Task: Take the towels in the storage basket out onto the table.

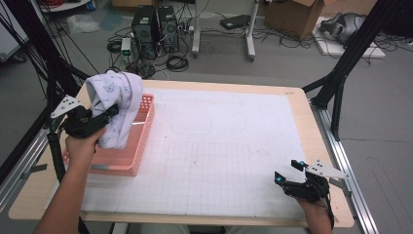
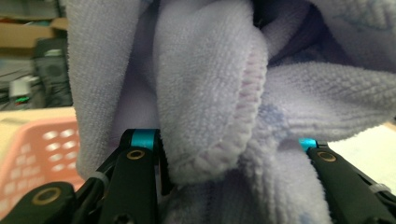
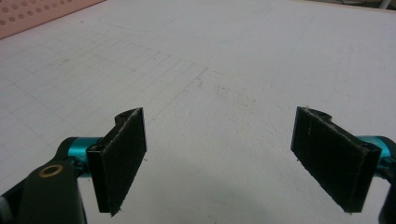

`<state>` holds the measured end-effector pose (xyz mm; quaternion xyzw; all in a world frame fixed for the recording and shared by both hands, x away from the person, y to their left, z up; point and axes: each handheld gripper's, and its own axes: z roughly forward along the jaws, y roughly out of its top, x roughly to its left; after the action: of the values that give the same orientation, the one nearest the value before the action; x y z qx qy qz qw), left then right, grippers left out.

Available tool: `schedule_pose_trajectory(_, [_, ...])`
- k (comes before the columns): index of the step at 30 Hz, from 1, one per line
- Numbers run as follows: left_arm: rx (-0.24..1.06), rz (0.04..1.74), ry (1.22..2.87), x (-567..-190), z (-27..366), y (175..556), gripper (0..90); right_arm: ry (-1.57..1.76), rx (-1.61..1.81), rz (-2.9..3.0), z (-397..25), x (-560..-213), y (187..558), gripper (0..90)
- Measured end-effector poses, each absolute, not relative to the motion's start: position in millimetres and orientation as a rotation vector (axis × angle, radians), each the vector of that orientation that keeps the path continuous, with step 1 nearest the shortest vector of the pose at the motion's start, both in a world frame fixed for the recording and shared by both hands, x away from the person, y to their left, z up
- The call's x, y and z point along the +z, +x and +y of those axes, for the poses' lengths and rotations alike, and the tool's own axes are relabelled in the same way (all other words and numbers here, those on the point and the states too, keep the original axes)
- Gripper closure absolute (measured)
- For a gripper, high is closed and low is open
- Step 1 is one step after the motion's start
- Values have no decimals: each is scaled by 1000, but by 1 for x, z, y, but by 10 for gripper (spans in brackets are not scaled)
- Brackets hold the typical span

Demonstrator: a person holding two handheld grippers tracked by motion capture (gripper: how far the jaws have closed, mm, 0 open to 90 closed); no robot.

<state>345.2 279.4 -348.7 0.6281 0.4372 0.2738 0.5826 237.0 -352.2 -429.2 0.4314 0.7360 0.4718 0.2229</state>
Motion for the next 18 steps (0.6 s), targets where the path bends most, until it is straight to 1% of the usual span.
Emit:
schedule_pose_trajectory(4, [607, 938, 1456, -345, 266, 340, 576, 1181, 1307, 2037, -350, -429, 238, 168])
schedule_pose_trajectory(6, [577, 878, 1443, -341, 252, 336, 576, 1182, 1305, 2040, -350, -429, 238, 168])
schedule_pose_trajectory(11, [533, 802, 1436, -337, 234, 333, 575, 1174, 1307, 2039, -349, -429, 238, 168])
schedule_pose_trajectory(18, [440, 697, 1460, -335, 195, 331, 572, 1171, 1311, 2039, -348, -428, 237, 168])
